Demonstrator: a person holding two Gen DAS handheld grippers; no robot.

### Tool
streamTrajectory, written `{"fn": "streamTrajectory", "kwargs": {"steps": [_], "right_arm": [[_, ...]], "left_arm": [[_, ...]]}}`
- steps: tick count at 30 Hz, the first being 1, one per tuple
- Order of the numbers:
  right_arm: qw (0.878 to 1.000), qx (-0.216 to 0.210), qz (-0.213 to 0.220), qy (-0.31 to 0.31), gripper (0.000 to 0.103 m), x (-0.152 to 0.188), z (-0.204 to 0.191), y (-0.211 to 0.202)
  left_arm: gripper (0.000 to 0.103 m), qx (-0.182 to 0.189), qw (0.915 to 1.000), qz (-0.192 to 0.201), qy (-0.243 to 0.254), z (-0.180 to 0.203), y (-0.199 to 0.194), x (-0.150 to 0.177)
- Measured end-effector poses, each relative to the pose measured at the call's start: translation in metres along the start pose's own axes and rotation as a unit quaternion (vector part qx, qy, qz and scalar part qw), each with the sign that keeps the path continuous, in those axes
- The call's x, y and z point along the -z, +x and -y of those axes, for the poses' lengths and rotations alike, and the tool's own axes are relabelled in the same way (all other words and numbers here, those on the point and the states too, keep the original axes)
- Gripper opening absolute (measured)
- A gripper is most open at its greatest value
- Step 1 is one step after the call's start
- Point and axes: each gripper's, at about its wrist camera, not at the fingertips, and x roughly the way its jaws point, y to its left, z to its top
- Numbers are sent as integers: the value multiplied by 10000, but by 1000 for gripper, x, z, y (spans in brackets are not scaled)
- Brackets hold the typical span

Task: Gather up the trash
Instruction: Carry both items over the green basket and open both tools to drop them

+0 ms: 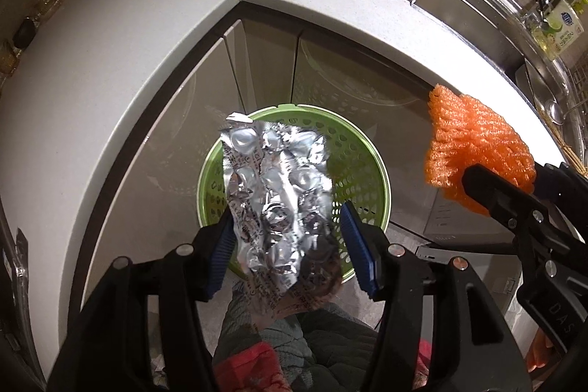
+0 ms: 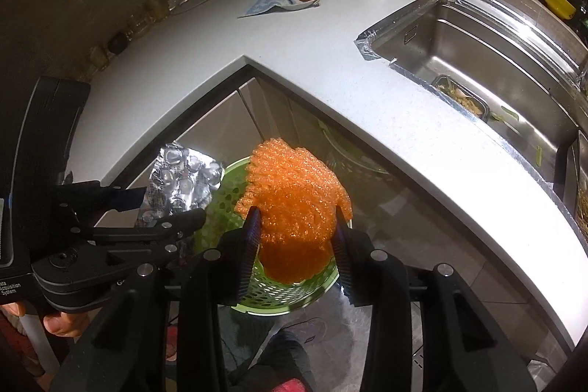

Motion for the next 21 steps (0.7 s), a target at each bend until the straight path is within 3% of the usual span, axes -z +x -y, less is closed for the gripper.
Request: {"fn": "streamTrajectory", "kwargs": {"steps": [2, 10, 21], "right_arm": [[10000, -14, -10, -1, 40, -1, 0, 1], [10000, -5, 18, 39, 40, -5, 2, 1], [10000, -40, -77, 28, 43, -6, -2, 12]], "left_arm": [[62, -14, 10000, -48, -25, -1, 6, 0], [69, -47, 9999, -71, -82, -9, 12, -4], [79, -295, 9987, 350, -204, -32, -20, -9]]}}
